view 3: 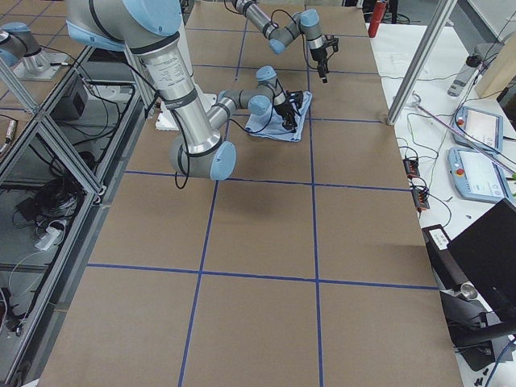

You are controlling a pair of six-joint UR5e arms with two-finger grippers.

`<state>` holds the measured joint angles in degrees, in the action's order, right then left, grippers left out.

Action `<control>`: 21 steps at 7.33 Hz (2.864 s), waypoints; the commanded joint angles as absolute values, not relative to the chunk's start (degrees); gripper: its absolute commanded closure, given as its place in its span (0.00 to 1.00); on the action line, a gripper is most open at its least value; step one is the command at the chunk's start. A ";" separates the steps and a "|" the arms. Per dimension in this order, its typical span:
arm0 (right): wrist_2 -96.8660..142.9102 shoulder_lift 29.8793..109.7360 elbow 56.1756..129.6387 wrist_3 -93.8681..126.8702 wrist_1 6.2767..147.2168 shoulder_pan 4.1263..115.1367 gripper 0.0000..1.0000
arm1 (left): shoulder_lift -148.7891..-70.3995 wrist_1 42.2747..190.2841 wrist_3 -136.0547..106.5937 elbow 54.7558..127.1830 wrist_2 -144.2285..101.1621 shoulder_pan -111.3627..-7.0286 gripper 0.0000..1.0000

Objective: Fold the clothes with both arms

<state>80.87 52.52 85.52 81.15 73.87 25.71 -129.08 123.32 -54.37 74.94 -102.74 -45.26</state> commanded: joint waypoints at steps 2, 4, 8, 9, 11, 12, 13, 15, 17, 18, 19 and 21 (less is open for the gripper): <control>80.77 52.38 85.69 81.56 73.74 25.66 1.00 | -129.02 123.40 -54.49 75.06 -102.74 -45.26 0.00; 80.77 52.64 85.87 81.56 74.26 26.01 1.00 | -129.02 123.40 -54.84 75.32 -102.74 -45.18 0.00; 80.68 53.61 85.87 80.68 76.99 29.53 1.00 | -129.02 123.40 -55.02 75.50 -102.66 -45.09 0.00; 80.07 53.61 85.70 80.60 77.08 29.88 1.00 | -128.94 123.40 -55.02 75.50 -102.66 -45.00 0.00; 79.98 53.70 85.25 77.10 77.17 31.54 1.00 | -128.76 123.40 -55.02 75.59 -102.66 -44.91 0.00; 79.98 53.79 85.25 75.69 76.99 31.90 1.00 | -128.76 123.40 -55.02 75.67 -102.66 -44.91 0.00; 80.15 53.79 85.17 75.33 77.17 32.34 0.40 | -128.67 123.40 -54.93 76.20 -102.66 -44.91 0.00; 89.74 53.17 85.51 67.79 77.17 36.71 0.00 | -127.37 123.31 -54.76 78.30 -102.74 -44.83 0.00; 107.61 54.31 88.05 61.48 81.35 45.75 0.00 | -121.07 122.44 -54.14 86.00 -106.58 -44.91 0.00; 110.88 55.53 92.33 50.73 90.09 50.05 0.00 | -116.94 122.17 -50.92 90.48 -107.48 -45.52 0.00; 115.09 58.68 97.85 38.71 98.53 55.67 0.00 | -113.33 120.25 -43.93 94.09 -107.84 -47.88 0.00; 122.57 69.55 101.77 16.37 102.92 68.23 0.00 | -104.29 113.84 -26.10 101.75 -113.61 -57.78 0.00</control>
<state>117.68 62.73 99.21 30.74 99.91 60.33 -110.16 117.10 -36.95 97.05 -110.31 -51.84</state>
